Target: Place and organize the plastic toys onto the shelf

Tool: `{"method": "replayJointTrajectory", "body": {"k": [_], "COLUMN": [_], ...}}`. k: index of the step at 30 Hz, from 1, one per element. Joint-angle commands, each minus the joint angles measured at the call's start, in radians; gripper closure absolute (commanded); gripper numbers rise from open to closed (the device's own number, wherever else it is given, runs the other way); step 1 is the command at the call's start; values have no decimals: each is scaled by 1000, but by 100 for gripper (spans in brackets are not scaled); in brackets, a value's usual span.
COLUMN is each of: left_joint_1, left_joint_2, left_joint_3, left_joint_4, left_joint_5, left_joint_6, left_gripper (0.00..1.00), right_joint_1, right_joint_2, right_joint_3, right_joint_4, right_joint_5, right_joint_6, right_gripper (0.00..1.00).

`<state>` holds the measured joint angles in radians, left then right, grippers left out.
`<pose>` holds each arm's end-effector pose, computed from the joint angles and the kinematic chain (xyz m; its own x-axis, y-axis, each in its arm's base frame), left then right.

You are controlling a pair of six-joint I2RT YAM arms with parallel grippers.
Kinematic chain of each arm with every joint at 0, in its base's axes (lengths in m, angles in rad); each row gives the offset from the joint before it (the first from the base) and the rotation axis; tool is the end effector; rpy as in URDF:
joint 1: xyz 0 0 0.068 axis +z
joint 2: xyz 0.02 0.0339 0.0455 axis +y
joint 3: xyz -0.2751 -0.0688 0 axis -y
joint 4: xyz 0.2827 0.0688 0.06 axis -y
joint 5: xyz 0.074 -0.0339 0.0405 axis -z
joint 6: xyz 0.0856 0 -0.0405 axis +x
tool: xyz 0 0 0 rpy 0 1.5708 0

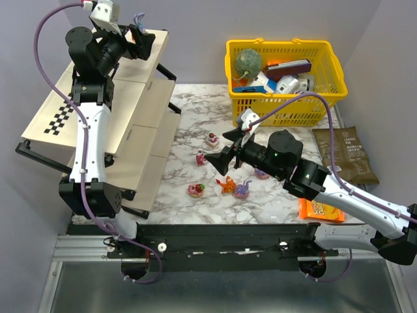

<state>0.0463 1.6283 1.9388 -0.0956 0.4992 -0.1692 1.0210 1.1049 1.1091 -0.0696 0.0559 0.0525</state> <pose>0.4338 -0.0209 0.5635 0.1381 -0.1416 -0.9802 0.4564 0.8875 -0.0639 0.1807 0.2857 0.4100 -0.0772 -0.0258 -0.9967 -0.8192 0.5714 0.0487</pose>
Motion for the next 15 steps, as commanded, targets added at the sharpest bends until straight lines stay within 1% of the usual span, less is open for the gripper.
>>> {"method": "replayJointTrajectory", "body": {"k": [1,11,15], "left_joint_1": [-3,-3,-3], "left_joint_2": [-59,-140,-197], "left_joint_3": [-20,-26,-35], "left_joint_4": [7,-18,-55], "left_joint_5": [-31,-90,-116], "left_joint_6": [7,11,17], "left_gripper": [1,1,1], "right_joint_1": [1,2,2], "right_joint_2": [-25,-34,-36], "right_joint_3": [-12,-11,-8], "right_joint_4": [13,8,-2], "right_joint_5": [5,18,39], "right_joint_6": [10,30,53], "right_gripper": [0,0,0]}}
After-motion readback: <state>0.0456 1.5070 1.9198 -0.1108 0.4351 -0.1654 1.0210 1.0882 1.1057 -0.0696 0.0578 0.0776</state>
